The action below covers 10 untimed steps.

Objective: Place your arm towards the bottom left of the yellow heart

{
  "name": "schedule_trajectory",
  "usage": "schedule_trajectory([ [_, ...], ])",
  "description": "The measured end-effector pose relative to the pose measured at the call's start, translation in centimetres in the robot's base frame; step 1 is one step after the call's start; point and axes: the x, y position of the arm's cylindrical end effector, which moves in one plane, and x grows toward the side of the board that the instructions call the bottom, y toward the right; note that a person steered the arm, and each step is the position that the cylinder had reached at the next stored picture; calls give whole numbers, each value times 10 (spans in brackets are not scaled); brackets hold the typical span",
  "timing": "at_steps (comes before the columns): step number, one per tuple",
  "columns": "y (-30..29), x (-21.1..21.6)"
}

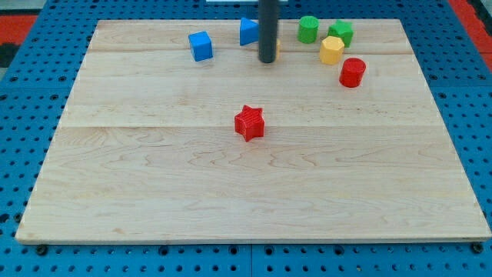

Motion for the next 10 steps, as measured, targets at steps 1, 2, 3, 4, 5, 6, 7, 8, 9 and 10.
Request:
schedule_trajectory([
  [1,5,-5],
  [2,-72,-4],
  [3,-102,-22],
  [4,-55,-29],
  [5,-11,-29],
  [6,9,-29],
  [7,-2,-29],
  [8,-2,-31],
  [9,-2,-34],
  [10,-2,-34],
])
